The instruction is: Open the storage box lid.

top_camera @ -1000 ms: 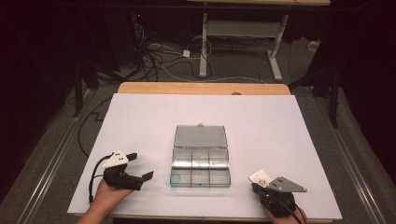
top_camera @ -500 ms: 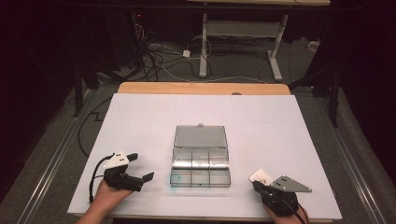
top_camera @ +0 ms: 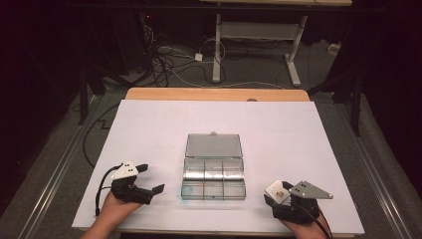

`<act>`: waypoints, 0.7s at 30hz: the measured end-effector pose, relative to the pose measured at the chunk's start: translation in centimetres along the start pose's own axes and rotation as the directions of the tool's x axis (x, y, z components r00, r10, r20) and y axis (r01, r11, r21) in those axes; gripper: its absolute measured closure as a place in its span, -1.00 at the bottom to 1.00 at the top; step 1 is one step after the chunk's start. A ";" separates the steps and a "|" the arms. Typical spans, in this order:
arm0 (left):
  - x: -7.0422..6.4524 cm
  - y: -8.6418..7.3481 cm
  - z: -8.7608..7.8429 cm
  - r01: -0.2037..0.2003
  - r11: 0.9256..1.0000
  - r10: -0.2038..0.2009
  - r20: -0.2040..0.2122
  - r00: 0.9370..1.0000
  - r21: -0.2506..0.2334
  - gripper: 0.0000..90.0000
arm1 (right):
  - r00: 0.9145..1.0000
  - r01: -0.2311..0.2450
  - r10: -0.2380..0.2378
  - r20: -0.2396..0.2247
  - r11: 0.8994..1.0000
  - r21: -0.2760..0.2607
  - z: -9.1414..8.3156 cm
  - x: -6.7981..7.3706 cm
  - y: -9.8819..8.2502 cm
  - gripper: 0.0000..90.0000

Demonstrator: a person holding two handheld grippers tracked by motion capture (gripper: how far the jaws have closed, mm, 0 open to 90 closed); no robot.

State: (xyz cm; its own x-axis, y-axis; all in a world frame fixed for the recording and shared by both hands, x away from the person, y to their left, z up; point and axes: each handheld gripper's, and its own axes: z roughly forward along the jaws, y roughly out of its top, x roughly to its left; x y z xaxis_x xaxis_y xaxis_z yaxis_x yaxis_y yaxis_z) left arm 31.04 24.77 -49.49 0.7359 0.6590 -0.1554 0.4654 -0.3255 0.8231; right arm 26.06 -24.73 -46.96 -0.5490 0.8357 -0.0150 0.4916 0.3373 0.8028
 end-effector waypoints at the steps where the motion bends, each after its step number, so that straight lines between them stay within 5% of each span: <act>1: 0.0 0.0 0.0 0.000 1.000 0.000 0.000 1.000 0.000 -1.00 | 1.000 -0.002 0.002 0.004 1.000 0.002 0.1 -0.2 0.1 -0.66; 6: 0.0 0.0 0.0 -0.001 1.000 0.001 0.001 1.000 0.000 -1.00 | 0.999 -0.015 0.015 0.032 1.000 0.009 0.4 -1.0 0.3 -0.97; 12: 0.0 0.0 0.0 -0.002 1.000 0.002 0.002 1.000 -0.001 -1.00 | 0.999 -0.034 0.032 0.036 0.998 0.058 1.1 -2.2 0.1 -1.00; 21: 0.1 0.0 0.0 0.004 1.000 -0.004 0.011 1.000 -0.004 -1.00 | 1.000 0.004 -0.004 0.002 0.992 0.127 1.8 -2.2 -0.2 -0.55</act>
State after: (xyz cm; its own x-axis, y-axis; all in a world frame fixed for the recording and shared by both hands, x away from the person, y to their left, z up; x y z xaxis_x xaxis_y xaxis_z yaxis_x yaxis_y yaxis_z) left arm 31.09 24.84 -49.51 0.7393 0.6529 -0.1650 0.4667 -0.3201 0.8244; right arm 28.34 -25.86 -48.18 -0.5495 0.8353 -0.0197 0.5711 0.3927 0.7209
